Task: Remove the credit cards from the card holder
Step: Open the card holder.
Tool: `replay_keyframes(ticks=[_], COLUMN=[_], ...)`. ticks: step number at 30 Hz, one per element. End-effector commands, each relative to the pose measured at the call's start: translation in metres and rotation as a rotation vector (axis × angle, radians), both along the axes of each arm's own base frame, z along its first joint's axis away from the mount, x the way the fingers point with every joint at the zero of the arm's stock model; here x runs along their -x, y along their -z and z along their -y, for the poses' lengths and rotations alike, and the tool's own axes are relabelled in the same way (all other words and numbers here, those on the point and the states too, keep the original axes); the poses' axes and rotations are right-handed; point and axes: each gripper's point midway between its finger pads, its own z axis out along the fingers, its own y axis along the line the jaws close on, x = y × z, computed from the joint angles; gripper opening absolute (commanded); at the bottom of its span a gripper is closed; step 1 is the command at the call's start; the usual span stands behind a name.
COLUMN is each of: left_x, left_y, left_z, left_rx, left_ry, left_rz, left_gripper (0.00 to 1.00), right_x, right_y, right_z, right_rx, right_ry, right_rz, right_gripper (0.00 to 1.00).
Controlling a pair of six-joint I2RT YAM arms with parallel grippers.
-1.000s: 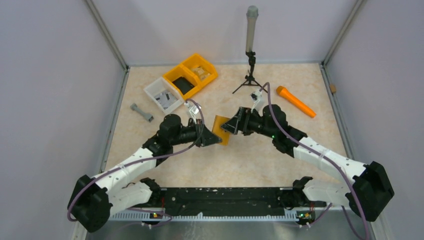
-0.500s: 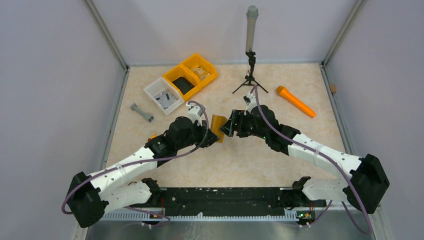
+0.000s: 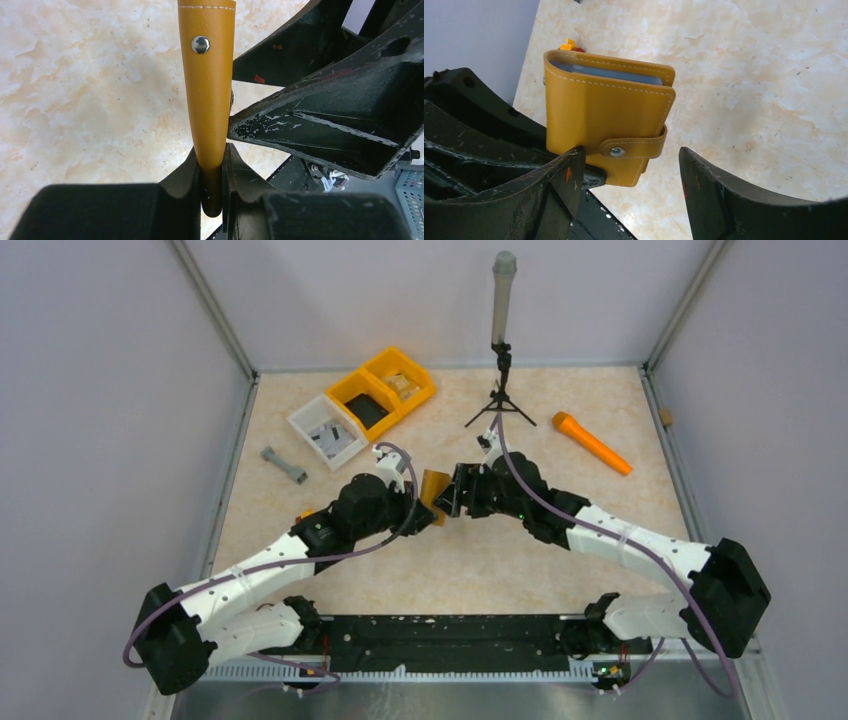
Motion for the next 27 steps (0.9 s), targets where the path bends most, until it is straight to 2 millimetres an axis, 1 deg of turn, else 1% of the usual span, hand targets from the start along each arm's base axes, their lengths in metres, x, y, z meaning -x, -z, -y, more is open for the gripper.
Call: replay_keyframes(ticks=[1, 3, 4, 8, 12, 14, 18, 21, 22, 26, 27], left_x=[-0.004, -0.002, -0.001, 0.002, -0.001, -0.001, -0.004, -0.008, -0.009, -0.017, -0.018], left_y=[-0.035, -0.038, -0.042, -0.054, -0.055, -0.058, -0.053, -0.049, -0.048, -0.047, -0.047], left_z=[0.013, 0.015, 0.015, 0.017, 0.012, 0.011, 0.007, 0.002, 0.0, -0.011, -0.012], left_rx=[0.095, 0.116, 0.127, 0.163, 0.149, 0.154, 0.129, 0.103, 0.091, 0.051, 0.047], left_ry=[0.024, 0.031, 0.034, 0.042, 0.017, 0.017, -0.01, -0.044, -0.059, -0.125, -0.135], left_rz=[0.069, 0.068, 0.068, 0.073, 0.089, 0.093, 0.091, 0.083, 0.08, 0.086, 0.089], left_gripper=[0.0, 0.0, 0.0, 0.0, 0.0, 0.0, 0.0, 0.0, 0.0, 0.0, 0.0], right_x=[-0.005, -0.006, -0.007, -0.01, -0.015, -0.017, -0.022, -0.024, -0.024, -0.027, -0.028], right_y=[-0.039, -0.035, -0.033, -0.013, 0.0, 0.004, 0.008, 0.02, 0.022, 0.026, 0.028], right_z=[-0.018, -0.017, -0.016, -0.008, -0.003, 0.0, 0.011, 0.02, 0.022, 0.031, 0.034], right_rx=[-0.111, -0.107, -0.094, -0.004, 0.079, 0.108, 0.185, 0.288, 0.32, 0.412, 0.431], right_ry=[-0.021, -0.01, 0.0, 0.027, 0.046, 0.054, 0.084, 0.087, 0.086, 0.102, 0.104], right_rz=[0.081, 0.077, 0.072, 0.033, 0.014, 0.013, 0.023, 0.005, -0.002, 0.001, 0.0], right_gripper=[0.7, 0.71, 0.69, 0.56, 0.49, 0.42, 0.36, 0.35, 0.34, 0.32, 0.29])
